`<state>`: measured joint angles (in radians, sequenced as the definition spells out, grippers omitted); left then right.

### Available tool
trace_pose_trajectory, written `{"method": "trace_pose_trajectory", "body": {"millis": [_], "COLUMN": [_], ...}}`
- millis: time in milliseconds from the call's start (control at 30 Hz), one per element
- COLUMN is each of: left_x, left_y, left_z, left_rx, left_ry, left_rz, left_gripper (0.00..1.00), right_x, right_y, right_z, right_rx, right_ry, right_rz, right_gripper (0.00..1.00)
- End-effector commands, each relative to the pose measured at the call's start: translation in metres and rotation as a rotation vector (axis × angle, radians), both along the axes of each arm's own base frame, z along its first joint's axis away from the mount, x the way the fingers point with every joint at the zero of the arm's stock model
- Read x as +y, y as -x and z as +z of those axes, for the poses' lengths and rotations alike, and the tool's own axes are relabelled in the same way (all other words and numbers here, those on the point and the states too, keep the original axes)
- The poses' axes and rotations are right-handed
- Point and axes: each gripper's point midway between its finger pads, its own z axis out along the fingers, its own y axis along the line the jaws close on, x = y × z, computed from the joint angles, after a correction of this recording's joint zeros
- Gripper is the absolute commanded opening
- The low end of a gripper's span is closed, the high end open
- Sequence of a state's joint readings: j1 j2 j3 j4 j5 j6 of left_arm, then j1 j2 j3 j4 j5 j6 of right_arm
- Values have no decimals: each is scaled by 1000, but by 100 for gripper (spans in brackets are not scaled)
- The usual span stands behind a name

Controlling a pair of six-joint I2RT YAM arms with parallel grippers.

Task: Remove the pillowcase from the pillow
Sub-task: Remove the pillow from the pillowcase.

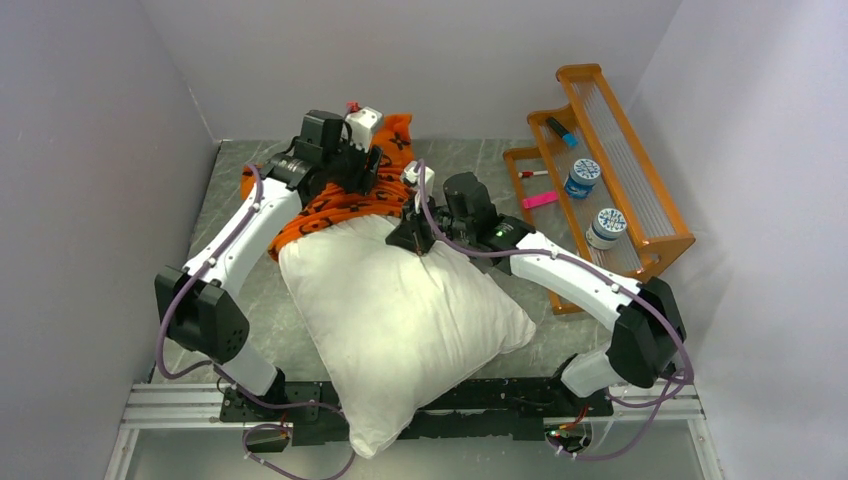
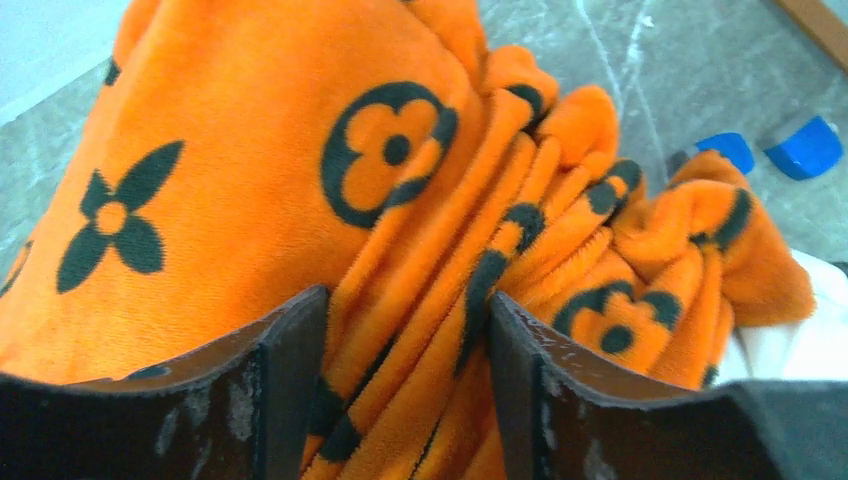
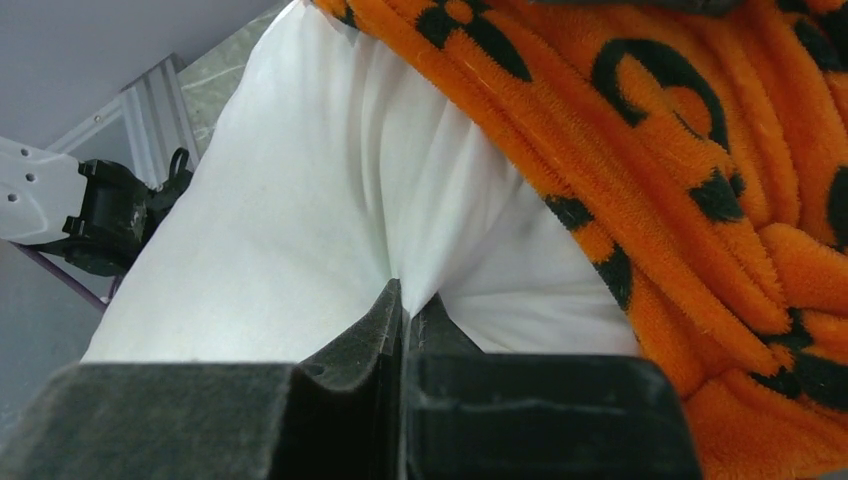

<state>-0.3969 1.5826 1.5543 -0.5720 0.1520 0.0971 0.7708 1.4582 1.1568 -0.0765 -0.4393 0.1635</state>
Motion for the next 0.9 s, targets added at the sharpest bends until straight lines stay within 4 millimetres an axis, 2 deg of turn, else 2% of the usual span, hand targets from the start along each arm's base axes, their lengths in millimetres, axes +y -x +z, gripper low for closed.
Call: {"method": "trace_pose_trajectory", "body": {"millis": [0, 100, 200, 467, 567, 733, 867], "left_x": [20, 29, 35, 53, 68, 106, 147], "left_y": [-25, -39, -51, -90, -108, -135, -147], "left_z": [18, 26, 34, 60, 71, 81, 79], "left_rx": [-71, -140, -192, -284, -318, -333, -340], "left_ry": [-12, 0, -3, -12, -2, 58, 64], "left_rz": [187, 269, 324, 451, 504, 624, 728], "left_gripper": [56, 38, 7, 5, 5, 5, 5], "right_x": [5, -2, -10, -32, -41, -50, -51], "right_y": [50, 54, 57, 69, 71, 72, 71], "right_z": [37, 39, 38, 21, 17, 15, 13], "right_rx": [11, 2, -4, 21, 17, 6, 3], "right_ry": [-58, -49, -43, -7, 4, 14, 14], "right_rz": [153, 140, 118, 80, 52, 23, 16], "right_gripper": [0, 0, 0, 0, 0, 0, 0]}}
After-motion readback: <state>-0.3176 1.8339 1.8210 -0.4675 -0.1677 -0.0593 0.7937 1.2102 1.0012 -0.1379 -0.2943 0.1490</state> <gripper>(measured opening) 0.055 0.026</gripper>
